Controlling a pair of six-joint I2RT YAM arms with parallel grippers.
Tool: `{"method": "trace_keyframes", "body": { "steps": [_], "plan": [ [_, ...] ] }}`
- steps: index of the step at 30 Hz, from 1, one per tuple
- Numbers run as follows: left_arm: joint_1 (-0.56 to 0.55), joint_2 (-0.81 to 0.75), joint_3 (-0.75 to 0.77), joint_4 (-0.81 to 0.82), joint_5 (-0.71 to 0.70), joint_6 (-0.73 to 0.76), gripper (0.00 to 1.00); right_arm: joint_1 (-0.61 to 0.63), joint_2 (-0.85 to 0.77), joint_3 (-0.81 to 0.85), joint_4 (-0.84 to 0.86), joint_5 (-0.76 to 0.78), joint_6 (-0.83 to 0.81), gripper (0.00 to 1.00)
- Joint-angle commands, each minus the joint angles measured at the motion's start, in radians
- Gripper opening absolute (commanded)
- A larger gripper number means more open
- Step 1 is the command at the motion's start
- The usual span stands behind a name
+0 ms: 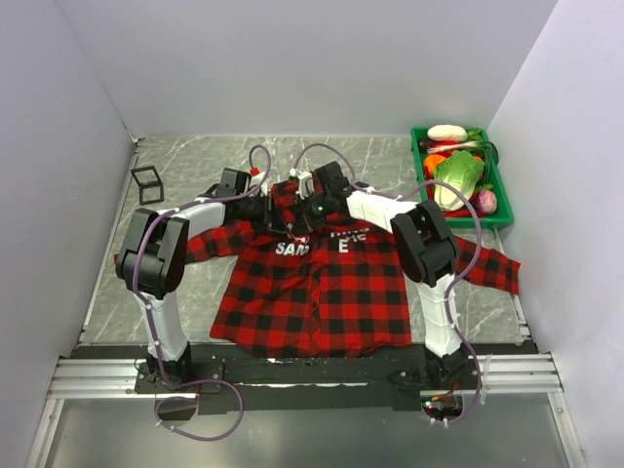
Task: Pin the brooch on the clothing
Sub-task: Pin the brooch to the clothes.
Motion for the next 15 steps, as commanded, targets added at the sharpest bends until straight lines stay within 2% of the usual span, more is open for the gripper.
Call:
{"method": "trace_keyframes", "body": {
  "steps": [1, 7, 15],
  "plan": [
    [-0.025, -0.007, 0.05, -0.009, 0.023, -0.004, 0.01, 0.016, 0.054, -0.005, 0.066, 0.074, 0.001, 0.0],
    [-0.031, 0.016, 0.047, -0.004, -0.012, -0.03, 0.02, 0.016, 0.066, 0.013, 0.041, 0.083, 0.003, 0.0],
    [-0.032, 0.033, 0.04, 0.034, -0.009, -0.063, 0.15, 0.016, 0.066, 0.012, 0.044, 0.08, 0.006, 0.0]
  ]
}}
